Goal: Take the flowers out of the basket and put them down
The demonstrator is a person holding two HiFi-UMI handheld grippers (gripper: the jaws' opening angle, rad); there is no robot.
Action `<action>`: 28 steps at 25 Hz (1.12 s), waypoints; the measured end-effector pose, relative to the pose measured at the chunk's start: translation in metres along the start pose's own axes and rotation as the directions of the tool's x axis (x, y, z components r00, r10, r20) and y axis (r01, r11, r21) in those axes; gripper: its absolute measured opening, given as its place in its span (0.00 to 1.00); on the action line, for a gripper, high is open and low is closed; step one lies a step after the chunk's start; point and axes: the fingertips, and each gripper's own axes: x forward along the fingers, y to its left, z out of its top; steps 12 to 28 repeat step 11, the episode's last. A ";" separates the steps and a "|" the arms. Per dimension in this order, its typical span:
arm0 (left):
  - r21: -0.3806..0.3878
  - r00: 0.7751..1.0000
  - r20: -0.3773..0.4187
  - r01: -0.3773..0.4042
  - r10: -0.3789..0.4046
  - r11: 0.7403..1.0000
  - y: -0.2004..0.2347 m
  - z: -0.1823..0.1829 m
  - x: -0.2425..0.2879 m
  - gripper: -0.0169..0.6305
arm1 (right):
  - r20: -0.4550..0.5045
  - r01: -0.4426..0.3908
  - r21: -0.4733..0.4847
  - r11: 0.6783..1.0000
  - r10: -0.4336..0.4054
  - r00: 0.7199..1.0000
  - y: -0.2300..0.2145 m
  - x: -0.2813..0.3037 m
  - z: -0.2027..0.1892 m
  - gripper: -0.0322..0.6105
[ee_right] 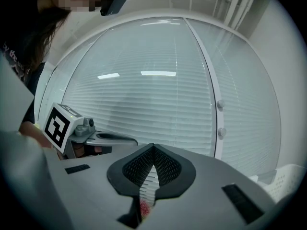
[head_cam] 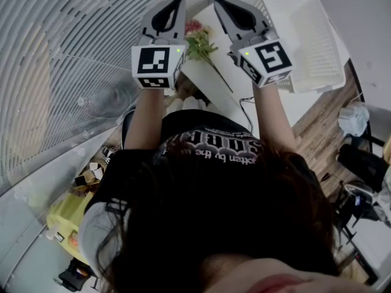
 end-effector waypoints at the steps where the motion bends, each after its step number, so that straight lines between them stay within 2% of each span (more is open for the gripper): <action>1: -0.001 1.000 0.000 0.001 -0.001 1.000 0.000 0.000 0.000 0.03 | 0.000 0.001 0.001 1.000 -0.001 1.000 0.000 0.000 0.000 0.09; 28: -0.007 1.000 0.001 0.003 -0.003 1.000 0.000 0.002 0.004 0.03 | 0.005 0.007 0.011 1.000 -0.007 1.000 -0.003 -0.002 0.003 0.09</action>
